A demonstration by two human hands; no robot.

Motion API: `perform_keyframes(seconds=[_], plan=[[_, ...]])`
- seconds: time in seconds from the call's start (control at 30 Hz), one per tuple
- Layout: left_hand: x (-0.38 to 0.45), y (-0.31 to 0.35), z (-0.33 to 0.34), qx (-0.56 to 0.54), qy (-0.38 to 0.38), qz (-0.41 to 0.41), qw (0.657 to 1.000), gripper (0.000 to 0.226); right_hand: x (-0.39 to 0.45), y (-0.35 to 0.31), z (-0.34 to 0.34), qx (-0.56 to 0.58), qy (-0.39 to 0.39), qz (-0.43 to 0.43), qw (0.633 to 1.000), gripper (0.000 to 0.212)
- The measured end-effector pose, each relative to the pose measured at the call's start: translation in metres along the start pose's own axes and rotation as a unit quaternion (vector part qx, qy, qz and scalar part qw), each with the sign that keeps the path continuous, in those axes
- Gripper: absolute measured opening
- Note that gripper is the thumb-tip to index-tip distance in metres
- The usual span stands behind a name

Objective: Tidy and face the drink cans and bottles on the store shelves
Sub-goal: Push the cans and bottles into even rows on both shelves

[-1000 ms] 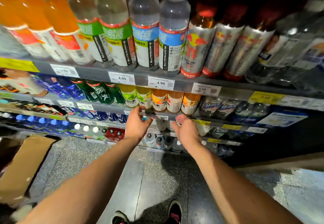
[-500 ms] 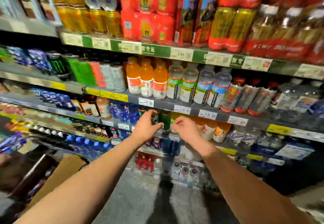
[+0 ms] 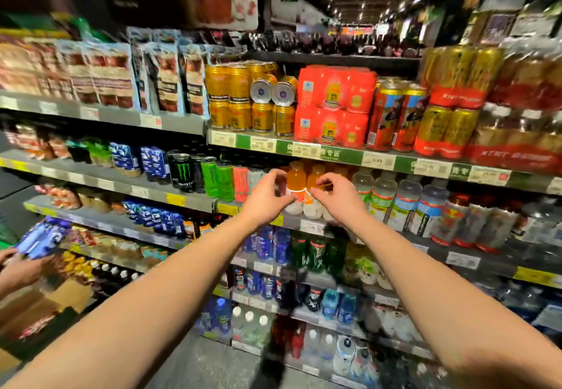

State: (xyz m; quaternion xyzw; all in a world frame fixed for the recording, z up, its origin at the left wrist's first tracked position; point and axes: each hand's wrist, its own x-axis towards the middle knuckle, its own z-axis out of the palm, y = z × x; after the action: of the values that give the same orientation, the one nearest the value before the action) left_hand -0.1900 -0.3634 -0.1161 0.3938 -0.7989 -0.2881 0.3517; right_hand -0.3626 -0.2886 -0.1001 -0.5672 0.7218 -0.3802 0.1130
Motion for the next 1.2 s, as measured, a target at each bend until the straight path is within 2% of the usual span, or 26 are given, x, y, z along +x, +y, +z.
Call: perform_keyframes(seconds=[0.4,0.67,0.83,0.97,1.1,1.2], plan=[[0.129,0.014,-0.101,0.058,0.068,0.083,0.993,0.050,0.138,-0.086,-0.030,-0.036,0.046,-0.170,0.984,0.032],[0.236,0.016,-0.153,0.157,-0.017,0.179,0.971,0.052,0.224,-0.105,-0.037,-0.127,0.061,-0.218,0.966,0.046],[0.307,0.017,-0.174,0.200,-0.059,0.228,0.951,0.053,0.271,-0.120,-0.040,-0.237,0.086,-0.233,0.939,0.049],[0.354,0.013,-0.184,0.217,-0.136,0.219,0.942,0.065,0.298,-0.143,-0.040,-0.351,0.046,-0.181,0.918,0.058],[0.389,0.017,-0.179,0.248,-0.180,0.216,0.927,0.073,0.322,-0.154,-0.037,-0.400,-0.052,-0.083,0.911,0.072],[0.409,0.020,-0.168,0.314,-0.229,0.192,0.901,0.079,0.334,-0.157,-0.036,-0.418,-0.097,-0.026,0.903,0.081]])
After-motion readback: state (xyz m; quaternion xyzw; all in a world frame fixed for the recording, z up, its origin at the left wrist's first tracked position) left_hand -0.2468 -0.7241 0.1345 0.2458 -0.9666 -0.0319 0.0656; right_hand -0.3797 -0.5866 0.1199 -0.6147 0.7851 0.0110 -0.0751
